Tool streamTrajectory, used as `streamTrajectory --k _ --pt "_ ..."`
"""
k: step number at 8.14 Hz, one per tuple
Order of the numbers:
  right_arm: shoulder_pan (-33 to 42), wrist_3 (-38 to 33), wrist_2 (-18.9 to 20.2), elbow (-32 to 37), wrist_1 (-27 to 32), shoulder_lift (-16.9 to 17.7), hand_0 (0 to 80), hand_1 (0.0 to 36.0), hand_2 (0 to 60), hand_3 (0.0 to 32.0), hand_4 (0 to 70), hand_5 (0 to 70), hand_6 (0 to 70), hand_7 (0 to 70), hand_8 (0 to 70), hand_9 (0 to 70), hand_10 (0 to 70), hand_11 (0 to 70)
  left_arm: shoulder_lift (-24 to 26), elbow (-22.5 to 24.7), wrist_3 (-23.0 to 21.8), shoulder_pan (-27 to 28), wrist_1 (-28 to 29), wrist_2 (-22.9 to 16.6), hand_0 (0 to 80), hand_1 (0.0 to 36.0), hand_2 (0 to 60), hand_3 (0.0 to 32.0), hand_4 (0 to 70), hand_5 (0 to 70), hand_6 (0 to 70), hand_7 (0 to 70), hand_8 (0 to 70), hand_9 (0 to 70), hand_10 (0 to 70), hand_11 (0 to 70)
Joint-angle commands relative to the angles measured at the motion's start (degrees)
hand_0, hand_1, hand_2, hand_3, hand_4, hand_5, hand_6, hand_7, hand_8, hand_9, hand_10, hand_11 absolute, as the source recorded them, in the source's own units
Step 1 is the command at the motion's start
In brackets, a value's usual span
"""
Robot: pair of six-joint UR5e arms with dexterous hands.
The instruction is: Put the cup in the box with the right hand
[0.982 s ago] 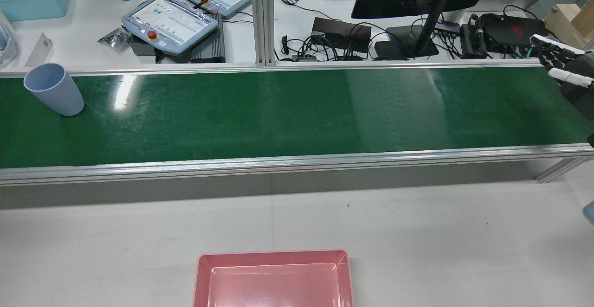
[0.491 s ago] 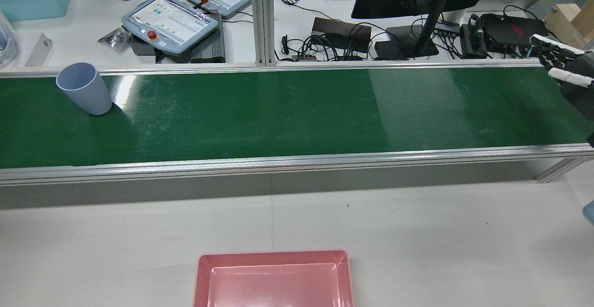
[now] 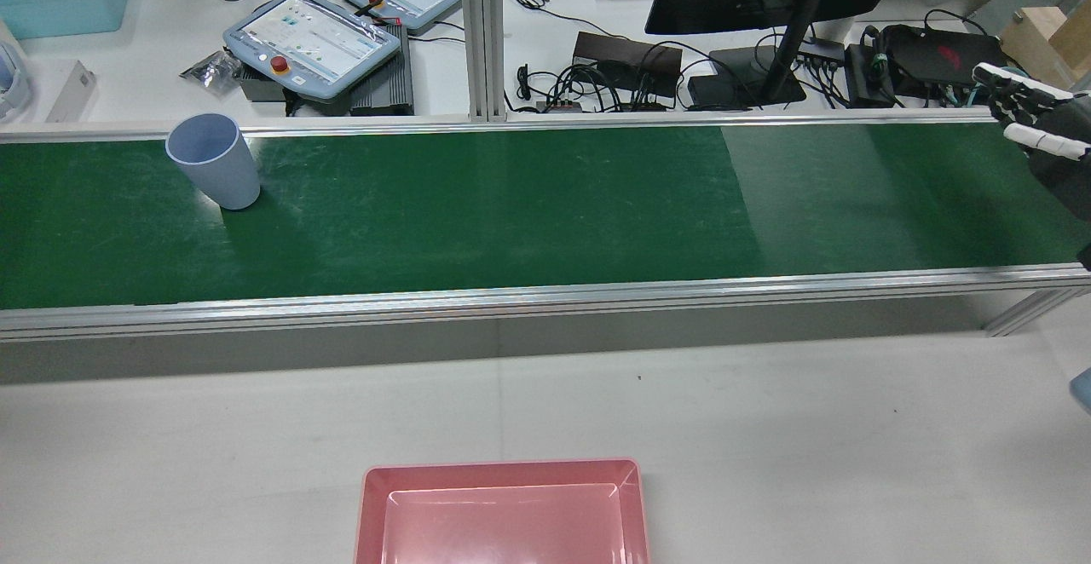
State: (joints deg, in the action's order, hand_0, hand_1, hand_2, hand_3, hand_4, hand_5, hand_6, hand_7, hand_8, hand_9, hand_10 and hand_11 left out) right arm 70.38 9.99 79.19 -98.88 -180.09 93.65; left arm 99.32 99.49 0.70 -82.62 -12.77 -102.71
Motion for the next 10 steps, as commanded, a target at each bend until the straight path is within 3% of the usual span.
streamTrajectory --k 1,5,10 --pt "-0.2 0.0 0.0 0.0 0.0 -0.4 46.0 14.6 12.6 0.0 1.5 3.7 4.8 16.5 0.2 4.5 1.0 2.9 0.0 0.0 0.0 0.0 0.0 0.1 0.0 0.0 0.0 0.0 0.0 0.0 0.0 0.0 0.0 0.0 0.0 0.0" --pt "-0.7 0.5 -0.1 0.0 -0.4 -1.7 46.1 15.1 14.2 0.0 1.6 3.7 4.6 15.2 0.2 4.2 0.9 2.8 0.0 0.0 0.0 0.0 0.0 0.1 0.0 0.0 0.0 0.0 0.0 0.0 0.0 0.0 0.0 0.0 0.0 0.0" --pt "-0.7 0.5 0.0 -0.4 -0.5 -1.8 47.9 16.0 8.0 0.0 2.8 4.1 4.0 11.6 0.0 3.0 0.0 1.5 0.0 0.0 0.0 0.0 0.0 0.1 0.0 0.0 0.0 0.0 0.0 0.0 0.0 0.0 0.0 0.0 0.0 0.0"
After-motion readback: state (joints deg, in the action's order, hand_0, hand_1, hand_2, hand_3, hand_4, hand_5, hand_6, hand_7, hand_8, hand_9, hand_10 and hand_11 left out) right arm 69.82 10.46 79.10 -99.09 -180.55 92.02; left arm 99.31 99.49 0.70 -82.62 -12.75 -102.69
